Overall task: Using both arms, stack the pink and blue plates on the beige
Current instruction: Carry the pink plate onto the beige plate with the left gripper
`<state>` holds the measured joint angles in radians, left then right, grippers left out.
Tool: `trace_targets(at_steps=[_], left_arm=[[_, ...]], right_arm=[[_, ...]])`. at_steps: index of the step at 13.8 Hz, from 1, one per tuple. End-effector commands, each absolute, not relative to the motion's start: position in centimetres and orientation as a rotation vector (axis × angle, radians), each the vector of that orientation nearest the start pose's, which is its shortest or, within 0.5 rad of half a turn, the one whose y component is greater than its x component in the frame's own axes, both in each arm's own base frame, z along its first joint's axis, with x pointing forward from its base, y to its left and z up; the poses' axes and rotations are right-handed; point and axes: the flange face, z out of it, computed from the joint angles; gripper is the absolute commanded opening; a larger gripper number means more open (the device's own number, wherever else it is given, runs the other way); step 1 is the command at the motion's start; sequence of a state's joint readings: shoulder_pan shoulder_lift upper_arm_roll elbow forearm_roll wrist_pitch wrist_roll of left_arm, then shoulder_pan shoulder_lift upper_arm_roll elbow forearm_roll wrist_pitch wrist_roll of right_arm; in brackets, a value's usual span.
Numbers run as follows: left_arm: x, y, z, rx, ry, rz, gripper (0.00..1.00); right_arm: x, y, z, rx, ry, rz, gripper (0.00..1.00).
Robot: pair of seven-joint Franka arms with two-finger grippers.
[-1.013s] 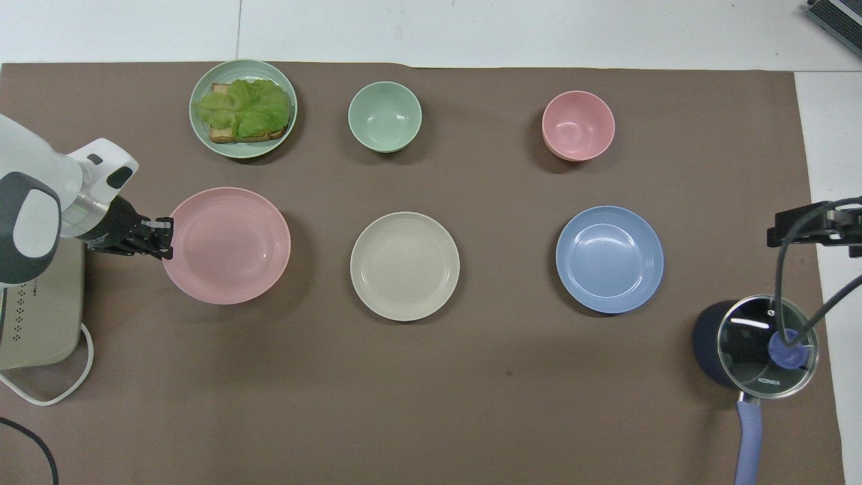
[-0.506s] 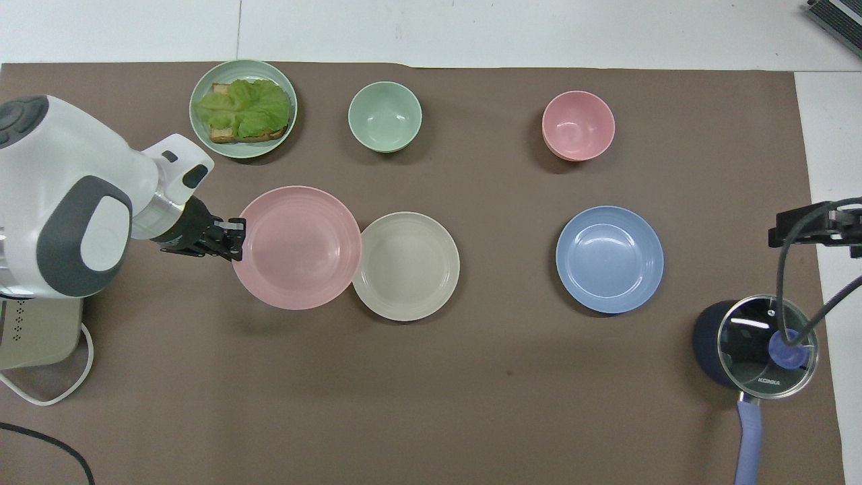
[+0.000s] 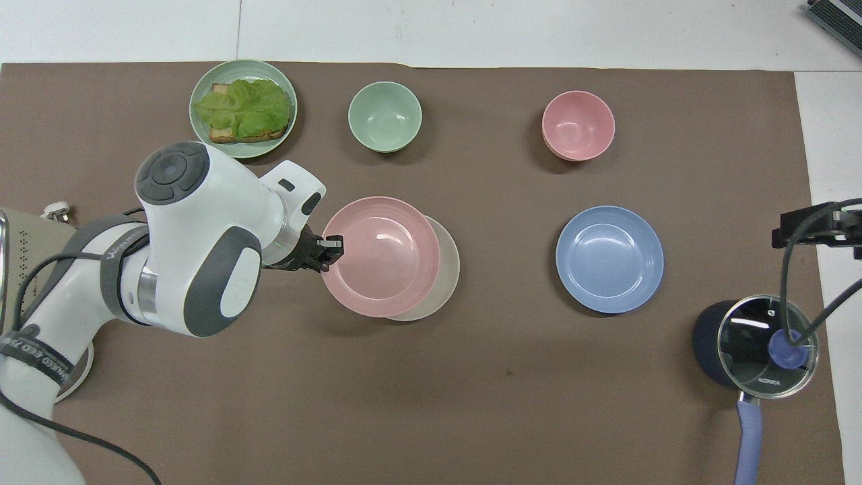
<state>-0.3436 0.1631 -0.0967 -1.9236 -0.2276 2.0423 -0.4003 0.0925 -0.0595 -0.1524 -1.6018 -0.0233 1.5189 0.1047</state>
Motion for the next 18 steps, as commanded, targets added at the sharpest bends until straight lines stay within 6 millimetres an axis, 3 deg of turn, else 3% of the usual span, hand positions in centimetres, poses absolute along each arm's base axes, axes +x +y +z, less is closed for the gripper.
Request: trace_targets(at_steps=[1, 3, 7, 10, 11, 12, 13, 16, 18], left_arm=[[52.5, -27.5, 38.6, -3.327, -0.166, 0.189, 0.0], [52.0, -27.2, 36.9, -3.321, -0.173, 0.187, 0.0], [51.2, -29.0, 35.6, -3.335, -0.152, 0.169, 0.0], [51.4, -29.1, 35.4, -3.34, -0.15, 0.146, 0.0], [51.4, -29.1, 35.4, -3.34, -0.137, 0.148, 0.13], [51.4, -29.1, 35.4, -3.339, -0.134, 0.152, 0.65], [51.4, -29.1, 35.4, -3.339, -0.136, 0.152, 1.0], [51.2, -29.3, 35.4, -3.334, -0.136, 0.17, 1.0], [51.5, -29.1, 35.7, -3.335, -0.134, 0.16, 1.0]], right_arm=[[52.0, -4.1, 63.8, -3.136, 0.246, 0.035, 1.0], [52.0, -4.2, 63.8, -3.135, 0.248, 0.035, 1.0], [52.0, -4.2, 63.8, -3.135, 0.248, 0.033, 1.0], [52.0, -4.2, 63.1, -3.135, 0.243, 0.033, 1.0], [52.4, -4.2, 62.9, -3.134, 0.247, -0.012, 1.0], [52.7, -4.2, 62.4, -3.135, 0.247, -0.022, 1.0], [53.1, -4.2, 61.5, -3.134, 0.244, -0.025, 1.0], [53.6, -3.5, 59.0, -3.137, 0.223, -0.023, 1.0], [53.9, -3.4, 55.9, -3.138, 0.219, -0.011, 1.0]])
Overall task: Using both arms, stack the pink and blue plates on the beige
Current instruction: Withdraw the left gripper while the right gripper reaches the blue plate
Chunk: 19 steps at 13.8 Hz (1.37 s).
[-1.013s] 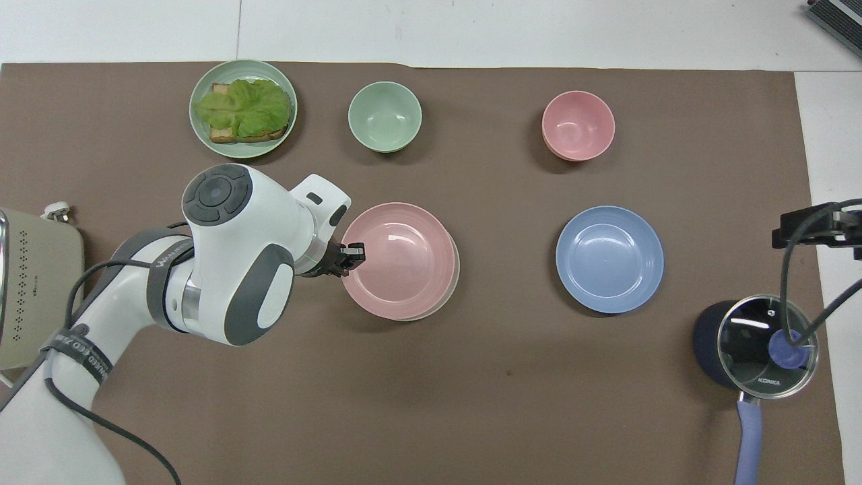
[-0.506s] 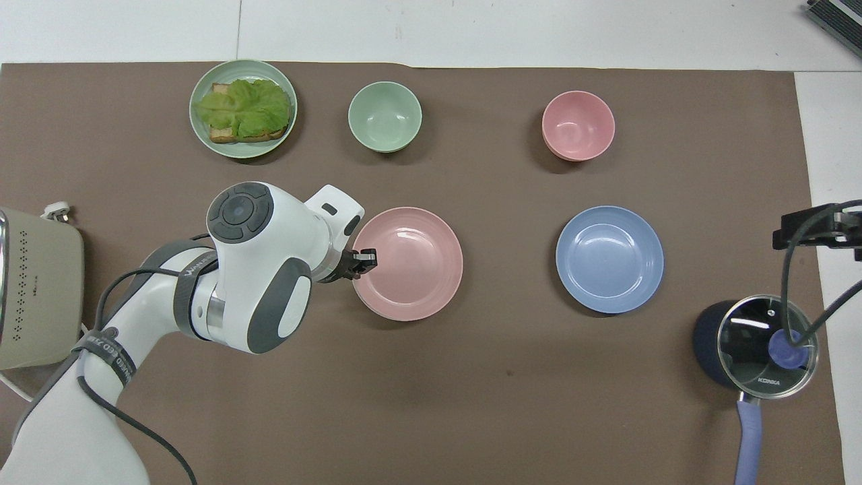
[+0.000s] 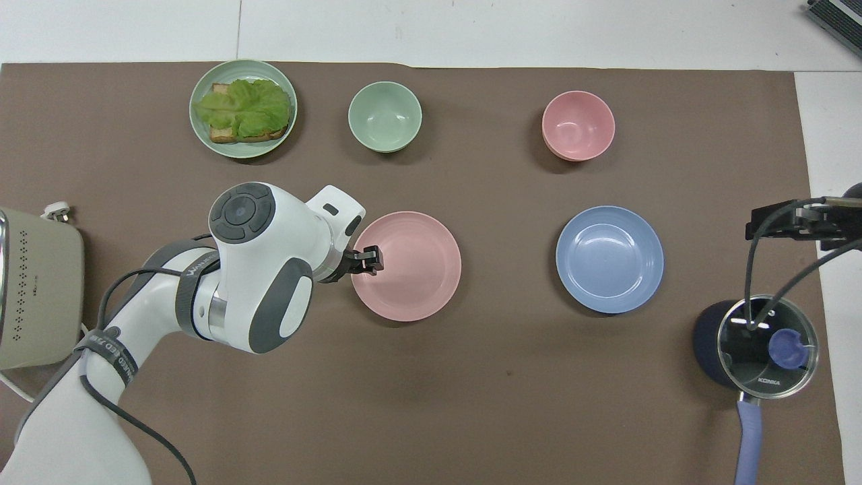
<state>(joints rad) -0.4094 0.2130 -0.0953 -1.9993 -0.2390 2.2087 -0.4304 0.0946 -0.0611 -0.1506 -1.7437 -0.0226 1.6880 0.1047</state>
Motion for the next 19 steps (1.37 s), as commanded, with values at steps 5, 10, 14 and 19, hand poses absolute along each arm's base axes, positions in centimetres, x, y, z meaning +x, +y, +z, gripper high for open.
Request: trace_targets(at_steps=[5, 10, 14, 19], left_arm=[[55.8, -22.2, 39.1, -3.225, -0.152, 0.082, 1.0], [59.4, -12.7, 44.6, -3.228, -0.072, 0.085, 1.0], [60.5, -5.4, 50.6, -3.204, -0.093, 0.025, 1.0], [59.8, -2.6, 54.9, -3.148, -0.025, 0.061, 1.0]], right_arm=[[56.4, -3.6, 46.5, -3.138, 0.202, 0.038, 1.0], [56.7, -3.6, 38.2, -3.091, 0.227, 0.016, 1.0], [57.1, -4.3, 31.5, -3.055, 0.221, 0.03, 1.0], [56.6, -5.3, 30.2, -3.04, 0.183, 0.042, 0.8]])
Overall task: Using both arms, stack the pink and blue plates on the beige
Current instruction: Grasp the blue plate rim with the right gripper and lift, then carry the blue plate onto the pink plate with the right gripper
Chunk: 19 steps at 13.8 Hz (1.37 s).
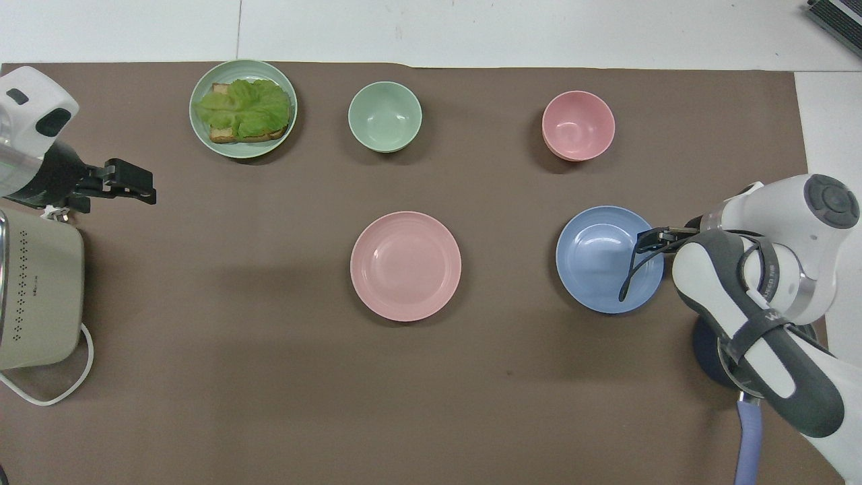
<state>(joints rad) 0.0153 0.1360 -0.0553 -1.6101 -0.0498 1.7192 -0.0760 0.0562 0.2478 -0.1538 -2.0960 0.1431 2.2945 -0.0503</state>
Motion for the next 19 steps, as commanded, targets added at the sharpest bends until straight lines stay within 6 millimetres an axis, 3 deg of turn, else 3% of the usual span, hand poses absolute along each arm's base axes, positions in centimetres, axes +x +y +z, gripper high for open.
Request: trace_targets(at_steps=[1, 3, 6, 8, 9, 11, 15, 18, 19], left_arm=[[59.3, -2.6, 56.0, -3.124, -0.006, 0.034, 1.0], [58.4, -2.0, 58.2, -3.12, -0.011, 0.006, 1.0], [56.6, -0.8, 61.0, -3.118, -0.029, -0.02, 1.0], [56.1, -0.2, 61.4, -3.127, -0.019, -0.008, 1.0], [56.0, 0.6, 61.5, -3.129, -0.042, -0.01, 1.0], [55.9, 0.5, 61.7, -3.129, -0.043, -0.017, 1.0], [56.1, -0.3, 61.7, -3.13, -0.019, -0.027, 1.0], [55.9, -0.2, 61.8, -3.128, -0.035, -0.022, 1.0], [55.9, 0.1, 61.8, -3.128, -0.045, -0.022, 1.0]], right_arm=[[56.6, -5.3, 30.2, -3.04, 0.178, 0.044, 0.51], [56.6, -4.9, 30.3, -3.04, 0.175, 0.045, 0.0], [56.8, -5.0, 30.3, -3.038, 0.175, 0.063, 0.0], [57.4, -5.0, 31.5, -3.036, 0.112, 0.076, 0.0], [58.0, -5.0, 33.1, -3.027, 0.025, 0.093, 0.0], [58.8, -5.2, 36.7, -3.024, -0.043, 0.109, 0.0], [58.4, -5.0, 43.8, -3.0, -0.148, 0.099, 0.0], [58.8, -1.8, 48.0, -2.983, -0.23, 0.101, 0.0], [58.9, 0.1, 48.2, -2.981, -0.265, 0.091, 0.0]])
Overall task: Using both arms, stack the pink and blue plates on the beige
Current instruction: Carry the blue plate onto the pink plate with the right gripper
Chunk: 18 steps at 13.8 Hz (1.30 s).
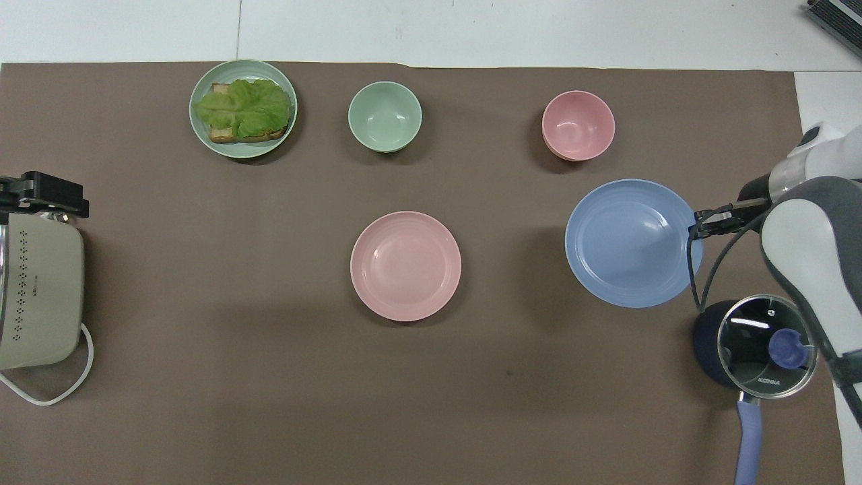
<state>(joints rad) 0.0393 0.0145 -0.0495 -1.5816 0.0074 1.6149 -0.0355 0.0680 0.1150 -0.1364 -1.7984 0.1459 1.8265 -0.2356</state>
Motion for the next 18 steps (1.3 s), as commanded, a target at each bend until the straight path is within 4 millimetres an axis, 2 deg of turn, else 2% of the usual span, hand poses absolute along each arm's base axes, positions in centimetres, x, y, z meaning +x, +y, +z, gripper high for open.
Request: trace_targets(at_steps=[1, 3, 7, 9, 10, 12, 15, 18], left_arm=[[55.9, 0.5, 61.8, -3.128, -0.055, -0.022, 1.0], [56.0, 0.8, 61.7, -3.128, -0.062, -0.019, 1.0], [56.0, 0.5, 61.7, -3.128, -0.055, -0.019, 1.0], [56.0, 0.6, 61.7, -3.128, -0.057, -0.019, 1.0], [55.9, 0.7, 61.8, -3.128, -0.059, -0.022, 1.0], [56.0, 0.7, 61.7, -3.128, -0.059, -0.019, 1.0], [56.0, 0.6, 61.7, -3.128, -0.057, -0.019, 1.0], [55.9, 0.6, 61.8, -3.128, -0.057, -0.022, 1.0]], right_arm=[[58.9, 1.8, 48.2, -2.984, -0.269, 0.081, 0.0], [59.1, 6.3, 48.3, -2.997, -0.241, 0.029, 0.0], [58.5, 16.9, 46.8, -3.006, -0.173, -0.019, 0.0], [57.4, 22.1, 45.1, -3.008, -0.081, 0.017, 0.0], [57.2, 23.9, 44.6, -3.001, -0.04, 0.007, 0.0], [56.6, 26.4, 43.8, -2.999, -0.046, -0.006, 0.0], [56.7, 27.8, 41.4, -2.994, -0.063, -0.03, 0.0], [55.7, 29.6, 39.3, -2.993, -0.109, -0.013, 0.0]])
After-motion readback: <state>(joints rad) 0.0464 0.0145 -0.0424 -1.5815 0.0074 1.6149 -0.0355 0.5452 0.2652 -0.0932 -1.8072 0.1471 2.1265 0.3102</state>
